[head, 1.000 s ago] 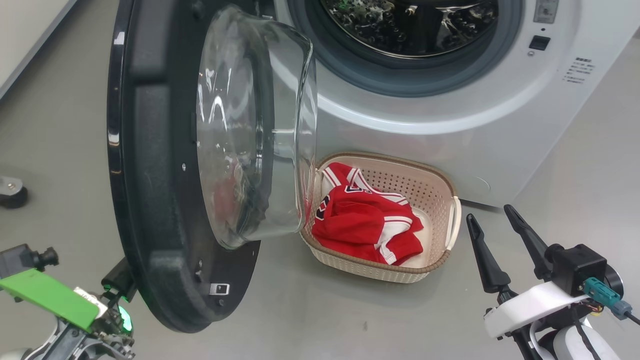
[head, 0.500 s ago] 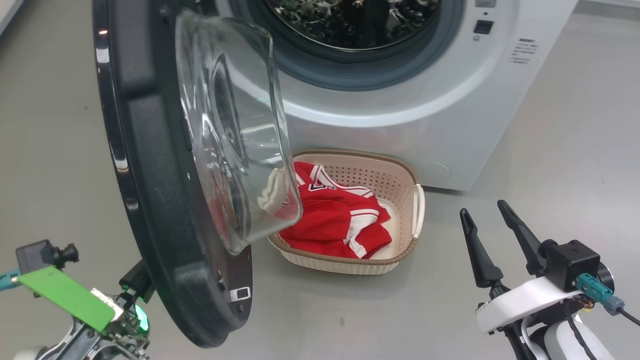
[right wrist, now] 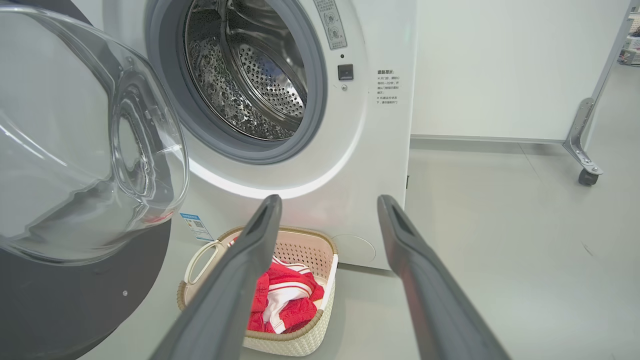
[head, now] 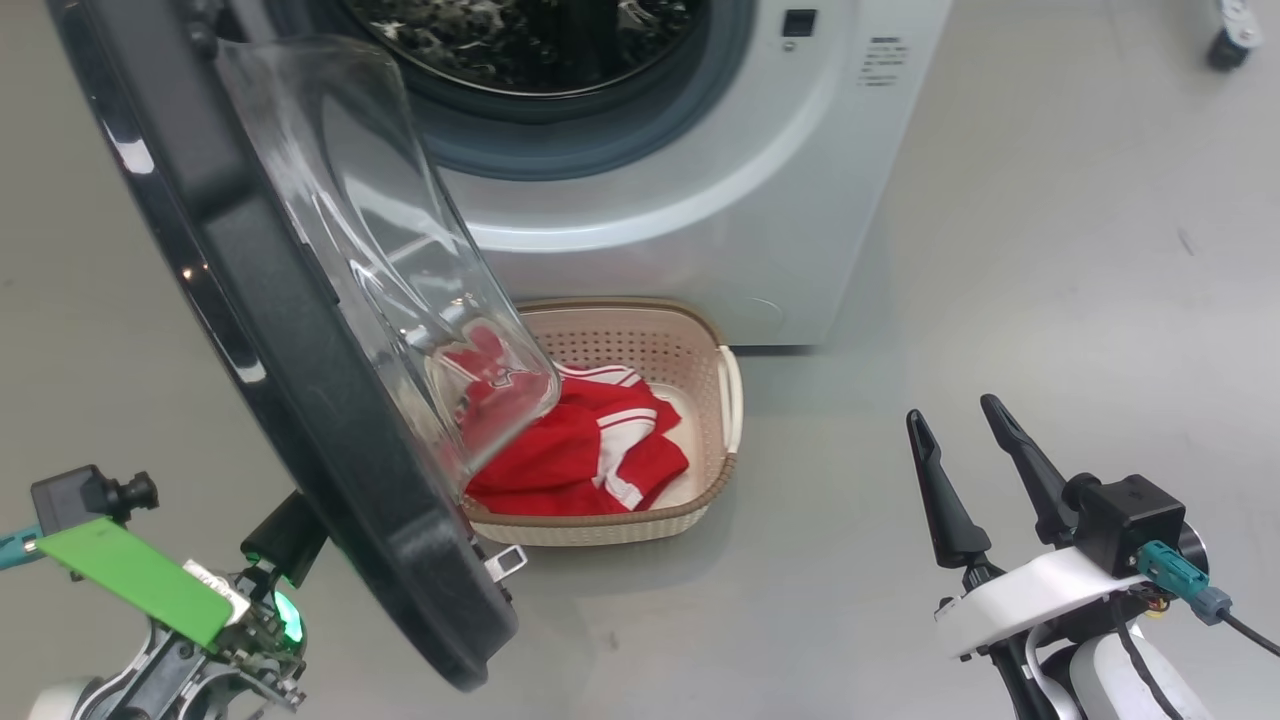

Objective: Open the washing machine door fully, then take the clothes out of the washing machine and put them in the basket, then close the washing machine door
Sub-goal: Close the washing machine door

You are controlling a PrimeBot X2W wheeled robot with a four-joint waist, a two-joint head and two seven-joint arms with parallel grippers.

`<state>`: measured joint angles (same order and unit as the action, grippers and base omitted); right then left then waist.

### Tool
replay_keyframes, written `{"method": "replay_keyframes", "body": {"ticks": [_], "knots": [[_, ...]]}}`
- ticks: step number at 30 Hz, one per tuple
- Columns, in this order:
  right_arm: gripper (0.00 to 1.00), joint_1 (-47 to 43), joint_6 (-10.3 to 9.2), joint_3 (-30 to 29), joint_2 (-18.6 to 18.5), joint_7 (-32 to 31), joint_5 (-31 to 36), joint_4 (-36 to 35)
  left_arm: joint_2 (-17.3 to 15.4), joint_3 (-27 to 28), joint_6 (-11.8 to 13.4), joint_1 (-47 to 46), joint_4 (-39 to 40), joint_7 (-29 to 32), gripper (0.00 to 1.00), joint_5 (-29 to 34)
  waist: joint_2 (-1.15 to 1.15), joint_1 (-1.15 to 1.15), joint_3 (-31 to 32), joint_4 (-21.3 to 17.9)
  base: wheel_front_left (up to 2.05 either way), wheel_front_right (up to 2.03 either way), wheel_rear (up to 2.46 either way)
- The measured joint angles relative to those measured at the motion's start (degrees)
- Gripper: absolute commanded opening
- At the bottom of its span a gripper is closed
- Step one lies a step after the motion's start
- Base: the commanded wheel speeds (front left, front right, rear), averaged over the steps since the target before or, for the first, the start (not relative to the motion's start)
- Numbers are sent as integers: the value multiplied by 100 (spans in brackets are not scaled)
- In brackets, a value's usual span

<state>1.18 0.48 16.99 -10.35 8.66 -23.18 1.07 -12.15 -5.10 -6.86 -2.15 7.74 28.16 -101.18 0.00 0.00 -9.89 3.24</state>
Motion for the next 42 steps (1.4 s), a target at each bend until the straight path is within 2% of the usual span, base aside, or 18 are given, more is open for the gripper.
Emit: {"method": "replay_keyframes", "body": {"ticks": [11, 18, 32, 42], "knots": [[100, 97, 63, 10, 64, 74, -51, 133, 118, 63, -1, -376, -230, -177, 0, 63, 0, 0, -114, -794, 0, 0, 0], [100, 186, 98, 23, 98, 126, -99, 178, 207, 40, -1, -739, -383, -311, 0, 348, 0, 0, -245, -1204, 0, 0, 0], [100, 371, 192, 32, 221, 254, -152, 307, 319, 135, 11, -1903, -820, -734, 0, 715, 0, 0, -637, -1775, 0, 0, 0], [100, 577, 249, 48, 325, 327, -202, 427, 359, 154, 183, -2721, -1319, -967, 0, 1018, 0, 0, -922, -2120, 0, 0, 0]]}}
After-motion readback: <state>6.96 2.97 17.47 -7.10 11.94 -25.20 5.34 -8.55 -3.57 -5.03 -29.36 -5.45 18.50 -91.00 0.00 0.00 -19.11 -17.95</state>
